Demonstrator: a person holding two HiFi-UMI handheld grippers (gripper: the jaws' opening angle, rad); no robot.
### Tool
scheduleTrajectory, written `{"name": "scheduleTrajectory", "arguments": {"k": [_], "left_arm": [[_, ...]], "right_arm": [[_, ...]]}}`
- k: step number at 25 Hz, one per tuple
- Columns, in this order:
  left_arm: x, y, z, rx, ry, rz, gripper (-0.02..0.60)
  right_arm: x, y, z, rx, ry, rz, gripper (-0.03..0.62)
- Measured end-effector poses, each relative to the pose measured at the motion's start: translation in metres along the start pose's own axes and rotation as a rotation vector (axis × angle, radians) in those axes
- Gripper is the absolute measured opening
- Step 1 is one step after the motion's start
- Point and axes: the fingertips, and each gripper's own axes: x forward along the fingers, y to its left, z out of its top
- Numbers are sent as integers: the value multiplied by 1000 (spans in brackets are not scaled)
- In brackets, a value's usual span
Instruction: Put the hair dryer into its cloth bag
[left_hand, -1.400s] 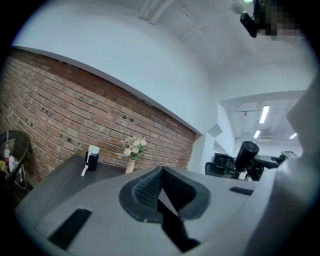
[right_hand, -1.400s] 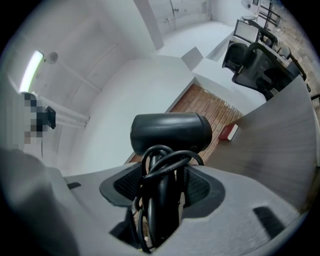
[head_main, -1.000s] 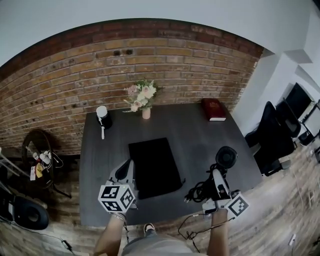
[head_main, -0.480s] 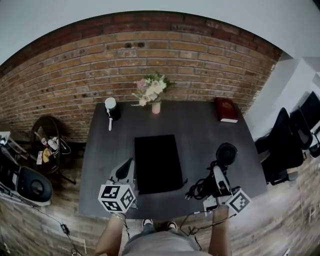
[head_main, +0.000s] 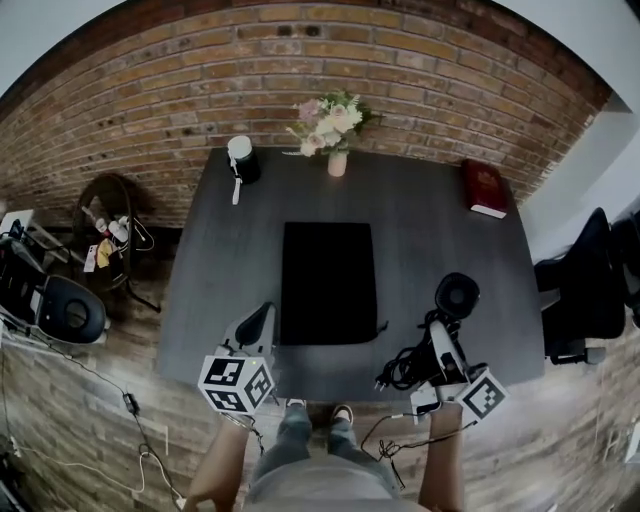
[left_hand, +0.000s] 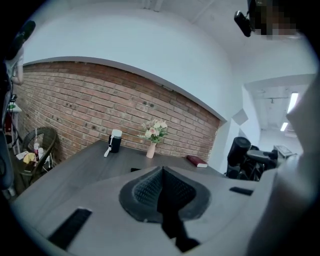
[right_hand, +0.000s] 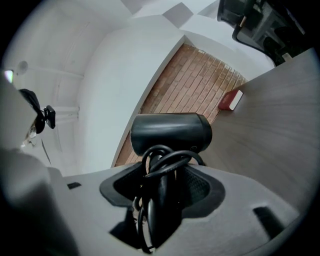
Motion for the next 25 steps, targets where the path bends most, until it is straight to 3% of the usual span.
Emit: {"name": "scheduleTrajectory", "arguments": {"k": [8,15,25], "left_arm": [[-3,7,-77,-58,113,36,6],[-4,6,-112,-78,162,29,6],[1,2,-124,59,272,-59,9]], "right_arm": [[-9,-26,-59,8,163,-39,235],[-16,-44,-84,34,208,-77,235],[-21,-43,-87,57,196,-82,235]]}}
